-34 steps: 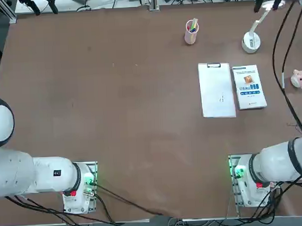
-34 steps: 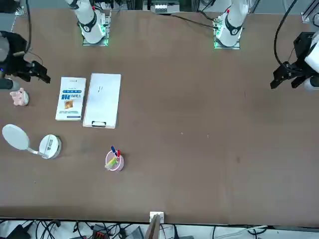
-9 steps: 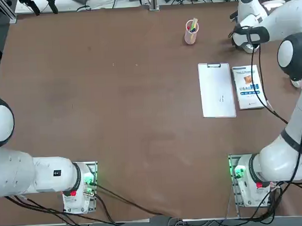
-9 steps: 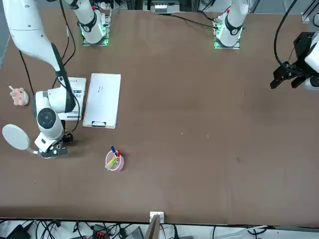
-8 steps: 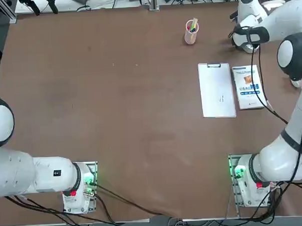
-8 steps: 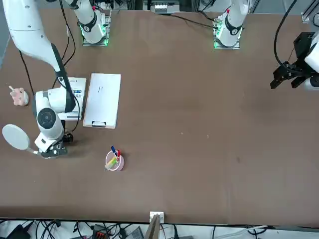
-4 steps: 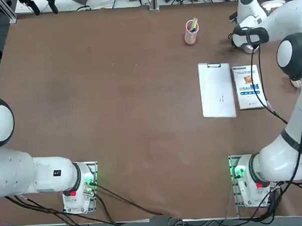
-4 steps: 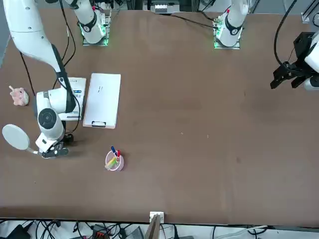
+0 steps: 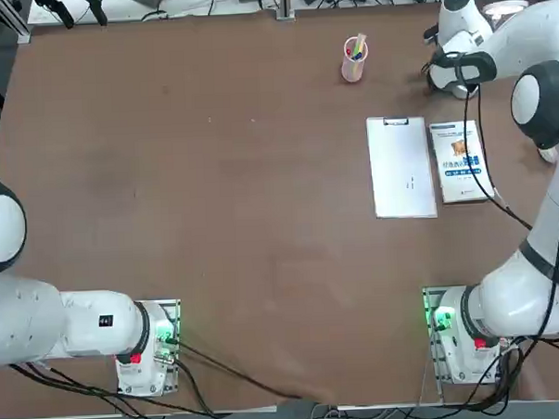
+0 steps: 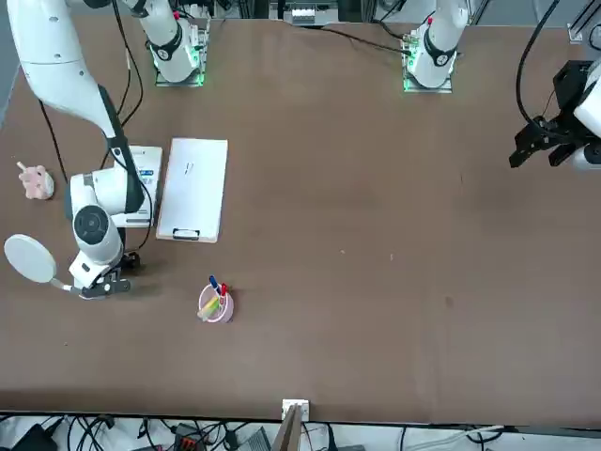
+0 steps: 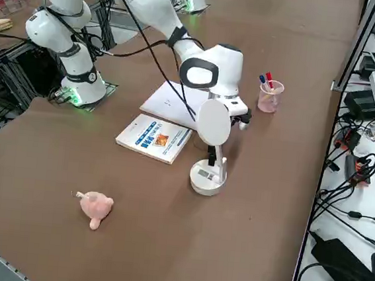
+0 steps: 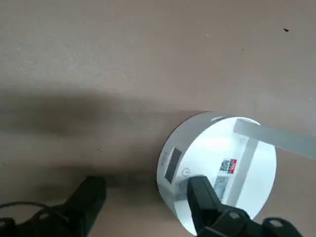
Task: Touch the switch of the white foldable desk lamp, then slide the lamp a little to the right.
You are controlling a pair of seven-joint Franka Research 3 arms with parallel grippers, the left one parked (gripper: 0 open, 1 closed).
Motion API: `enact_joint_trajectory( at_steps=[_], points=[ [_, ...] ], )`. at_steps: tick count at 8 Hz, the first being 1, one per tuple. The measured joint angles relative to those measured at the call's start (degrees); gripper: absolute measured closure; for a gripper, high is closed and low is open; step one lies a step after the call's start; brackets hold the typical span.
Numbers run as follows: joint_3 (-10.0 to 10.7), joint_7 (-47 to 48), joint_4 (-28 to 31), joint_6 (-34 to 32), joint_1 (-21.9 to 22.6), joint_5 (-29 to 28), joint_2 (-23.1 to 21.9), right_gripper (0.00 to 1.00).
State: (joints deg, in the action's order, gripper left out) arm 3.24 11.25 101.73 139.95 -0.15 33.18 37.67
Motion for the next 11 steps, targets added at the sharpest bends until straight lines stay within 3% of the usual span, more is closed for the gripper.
enact_joint_trajectory(
  at_steps=[9,11],
  points=[
    [-0.4,-0.7,-1.0,0.4,0.6,0.2,-0.2,0.00],
    [-0.5,-1.7,-1.5,-0.6,1.6,0.3,-2.5,0.00]
  ],
)
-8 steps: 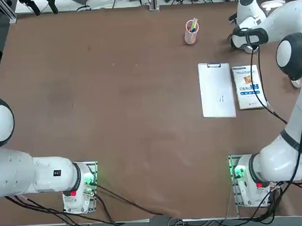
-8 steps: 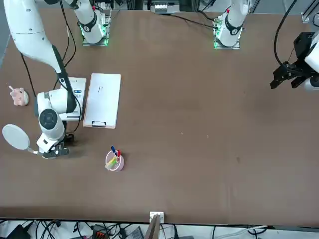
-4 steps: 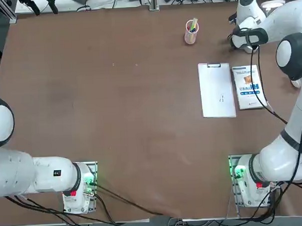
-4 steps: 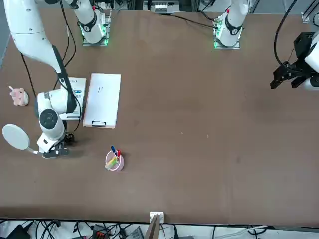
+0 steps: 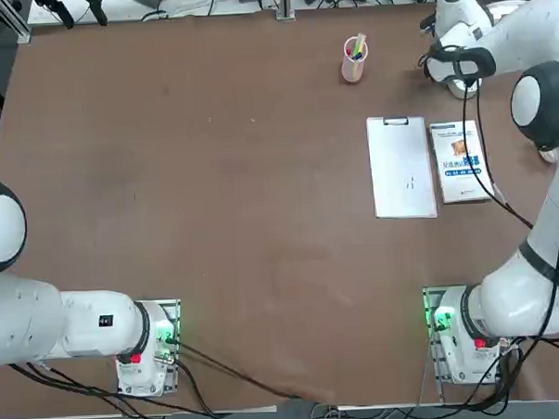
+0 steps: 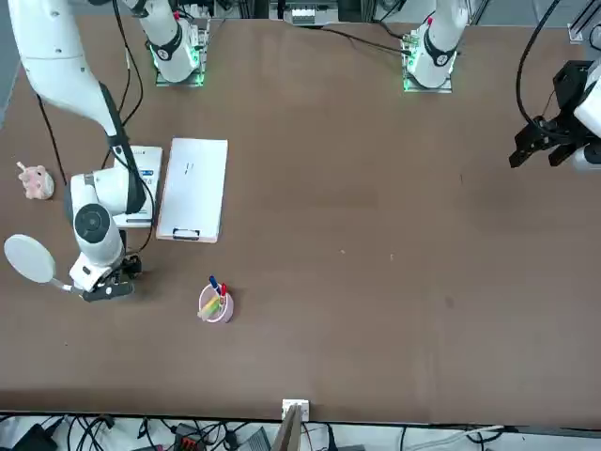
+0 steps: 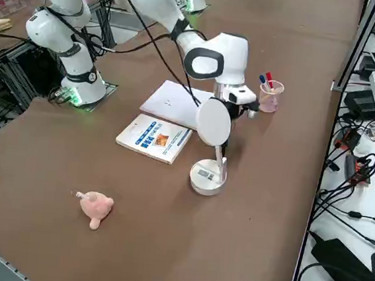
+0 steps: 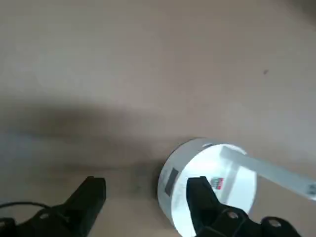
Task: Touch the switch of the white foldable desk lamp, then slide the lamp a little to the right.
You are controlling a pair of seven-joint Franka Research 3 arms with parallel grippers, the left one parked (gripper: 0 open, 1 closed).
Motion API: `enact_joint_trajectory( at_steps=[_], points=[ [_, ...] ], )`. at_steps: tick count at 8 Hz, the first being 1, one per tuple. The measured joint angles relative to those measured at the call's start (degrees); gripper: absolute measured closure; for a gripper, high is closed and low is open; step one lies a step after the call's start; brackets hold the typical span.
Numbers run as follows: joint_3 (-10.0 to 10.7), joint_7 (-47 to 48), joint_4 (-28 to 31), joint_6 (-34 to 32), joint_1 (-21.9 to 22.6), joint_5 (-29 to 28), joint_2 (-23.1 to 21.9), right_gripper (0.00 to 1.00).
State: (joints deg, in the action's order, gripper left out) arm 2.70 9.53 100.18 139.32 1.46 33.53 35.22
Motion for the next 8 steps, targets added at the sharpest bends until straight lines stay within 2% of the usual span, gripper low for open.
enact_joint_trajectory(
  at_steps=[3,6,8],
  points=[
    [-0.3,-10.0,-1.6,-6.0,1.4,0.4,-3.2,0.00],
    [-0.4,-29.8,-7.2,-16.2,2.5,3.0,-3.5,0.00],
    [-0.3,-42.9,-9.5,-19.5,2.4,4.5,-3.4,0.00]
  ],
)
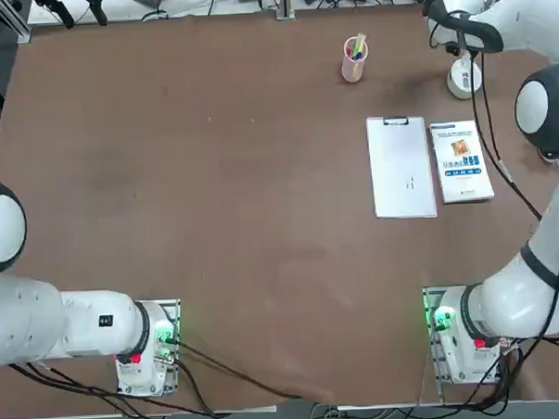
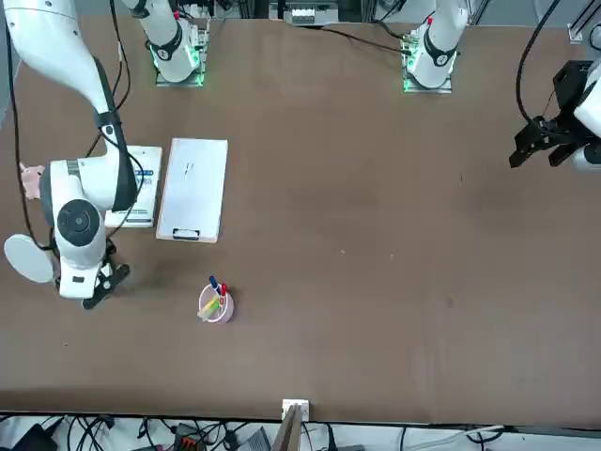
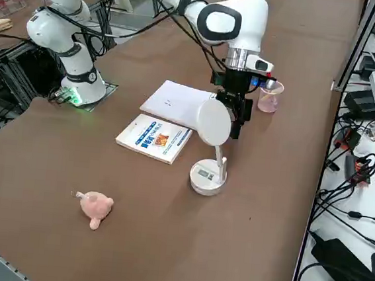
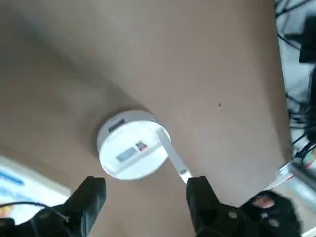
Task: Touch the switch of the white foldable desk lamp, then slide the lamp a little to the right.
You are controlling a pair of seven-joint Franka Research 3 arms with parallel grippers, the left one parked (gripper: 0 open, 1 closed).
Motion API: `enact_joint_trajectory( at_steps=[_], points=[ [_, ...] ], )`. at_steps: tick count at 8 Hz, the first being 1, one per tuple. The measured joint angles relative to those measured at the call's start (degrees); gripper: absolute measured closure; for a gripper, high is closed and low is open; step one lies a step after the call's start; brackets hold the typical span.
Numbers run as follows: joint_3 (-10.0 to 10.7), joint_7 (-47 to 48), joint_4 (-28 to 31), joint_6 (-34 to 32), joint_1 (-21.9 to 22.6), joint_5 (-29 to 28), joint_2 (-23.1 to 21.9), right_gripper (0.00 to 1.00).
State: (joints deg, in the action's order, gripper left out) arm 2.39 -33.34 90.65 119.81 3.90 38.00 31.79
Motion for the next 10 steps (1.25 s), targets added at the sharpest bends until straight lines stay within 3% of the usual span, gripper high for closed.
enact_joint_trajectory(
  at_steps=[3,6,10],
  points=[
    [0.0,-9.8,-0.1,-0.3,0.0,7.2,1.4,0.00],
    [0.0,-16.7,-3.3,-1.4,0.1,10.7,4.4,0.00],
    [-0.2,-17.7,-5.3,-3.5,3.3,17.3,8.5,0.00]
  ],
)
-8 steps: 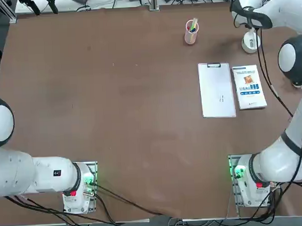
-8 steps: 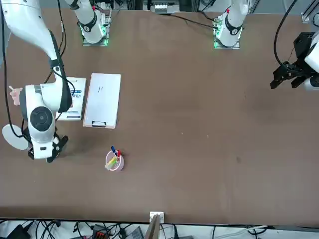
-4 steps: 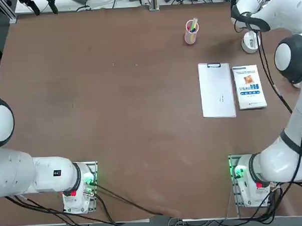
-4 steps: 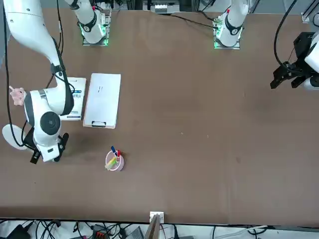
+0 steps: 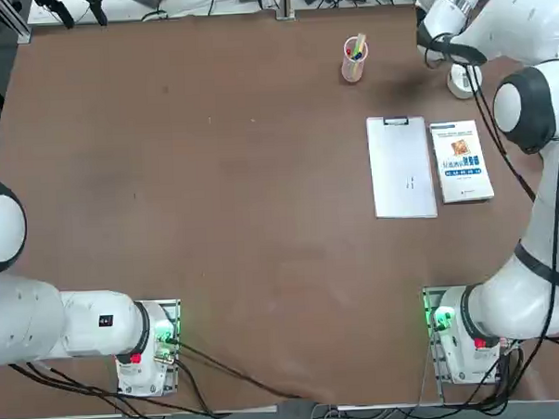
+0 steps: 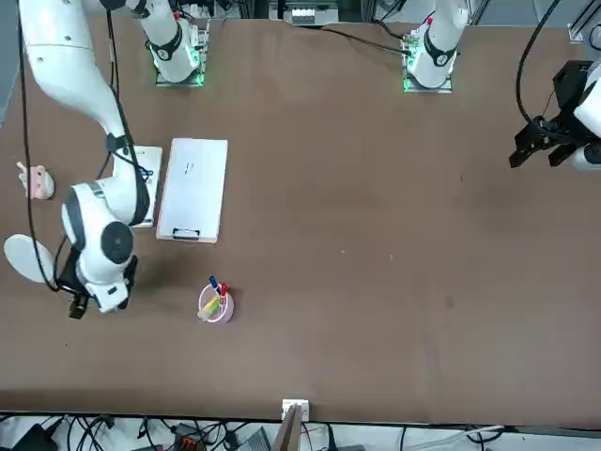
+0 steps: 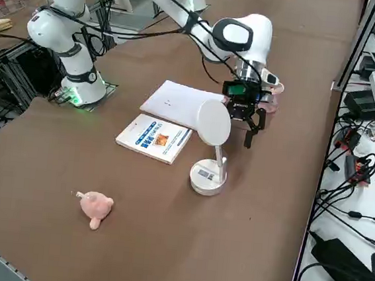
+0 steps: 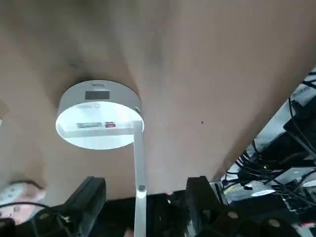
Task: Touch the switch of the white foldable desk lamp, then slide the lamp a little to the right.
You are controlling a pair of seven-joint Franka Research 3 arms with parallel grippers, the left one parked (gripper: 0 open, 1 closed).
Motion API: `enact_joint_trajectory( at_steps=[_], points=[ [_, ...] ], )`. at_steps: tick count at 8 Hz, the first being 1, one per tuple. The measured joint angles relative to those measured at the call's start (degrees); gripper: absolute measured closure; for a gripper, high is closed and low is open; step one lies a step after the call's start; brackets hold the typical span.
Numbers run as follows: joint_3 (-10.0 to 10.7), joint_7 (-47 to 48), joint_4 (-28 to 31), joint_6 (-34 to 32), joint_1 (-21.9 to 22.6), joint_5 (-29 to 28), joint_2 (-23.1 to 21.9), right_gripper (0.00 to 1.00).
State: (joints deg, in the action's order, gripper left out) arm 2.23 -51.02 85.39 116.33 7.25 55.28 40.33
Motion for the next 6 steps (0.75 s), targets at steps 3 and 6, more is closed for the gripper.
enact_joint_trajectory(
  at_steps=[3,6],
  points=[
    [0.1,0.0,-0.2,-1.1,1.3,2.2,1.0,0.00],
    [1.7,0.0,-2.0,-1.3,1.0,4.5,3.4,0.00]
  ],
)
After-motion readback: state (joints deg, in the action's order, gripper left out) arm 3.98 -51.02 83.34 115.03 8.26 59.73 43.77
